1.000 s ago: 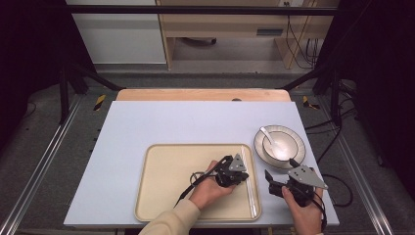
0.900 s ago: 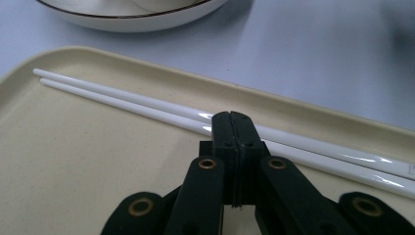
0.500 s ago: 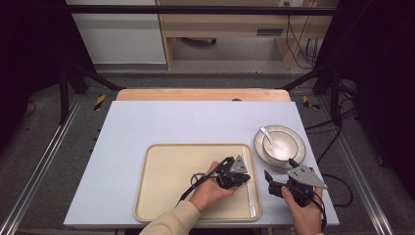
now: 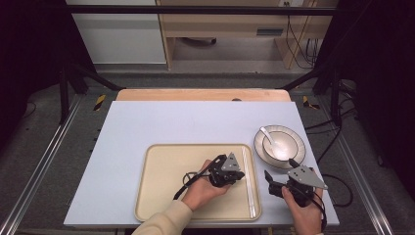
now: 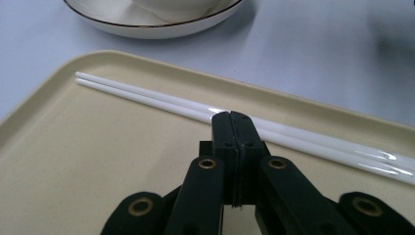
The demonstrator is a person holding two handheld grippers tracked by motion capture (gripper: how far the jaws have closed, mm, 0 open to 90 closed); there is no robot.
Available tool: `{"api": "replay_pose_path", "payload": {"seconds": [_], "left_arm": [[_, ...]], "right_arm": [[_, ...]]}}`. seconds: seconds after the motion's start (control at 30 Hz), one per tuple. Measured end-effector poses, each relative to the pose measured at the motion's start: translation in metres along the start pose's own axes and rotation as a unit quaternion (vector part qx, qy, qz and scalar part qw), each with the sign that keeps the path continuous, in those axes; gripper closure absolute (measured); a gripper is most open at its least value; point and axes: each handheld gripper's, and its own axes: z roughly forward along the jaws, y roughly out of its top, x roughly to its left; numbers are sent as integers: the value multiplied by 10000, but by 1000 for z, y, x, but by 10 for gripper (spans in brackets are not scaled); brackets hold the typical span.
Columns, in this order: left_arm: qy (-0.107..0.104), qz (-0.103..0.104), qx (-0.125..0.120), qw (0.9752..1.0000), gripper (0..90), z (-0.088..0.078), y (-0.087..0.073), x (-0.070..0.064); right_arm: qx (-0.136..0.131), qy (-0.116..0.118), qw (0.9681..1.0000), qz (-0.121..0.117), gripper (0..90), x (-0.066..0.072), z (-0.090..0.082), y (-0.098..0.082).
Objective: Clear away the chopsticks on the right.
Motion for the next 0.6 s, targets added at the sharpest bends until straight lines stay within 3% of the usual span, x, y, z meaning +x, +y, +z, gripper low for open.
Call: {"api": "replay_pose_path", "payload": {"seconds": [0.1,0.23,0.27,0.3,0.37,0.4,0.6], "left_arm": [[35,37,16,10000,895,-6,-2,2],[67,-103,-121,9999,881,-10,-6,2],[101,-25,-67,9999,854,-13,-7,3],[98,-138,-183,9997,822,-13,-8,2],[181,-153,-264,9994,762,-16,-10,2],[205,-93,-248,9994,716,-18,-11,3],[327,-173,-469,9982,438,-35,-19,1]], "right_arm": [[8,-5,10000,-14,94,0,0,0],[13,0,10000,-18,93,0,0,0],[12,2,10000,-25,94,0,0,0],[15,2,10000,-21,93,0,0,0],[11,4,10000,-15,93,0,0,0],[9,4,10000,-16,93,0,0,0],[-69,59,10000,-12,87,1,-2,1]]}}
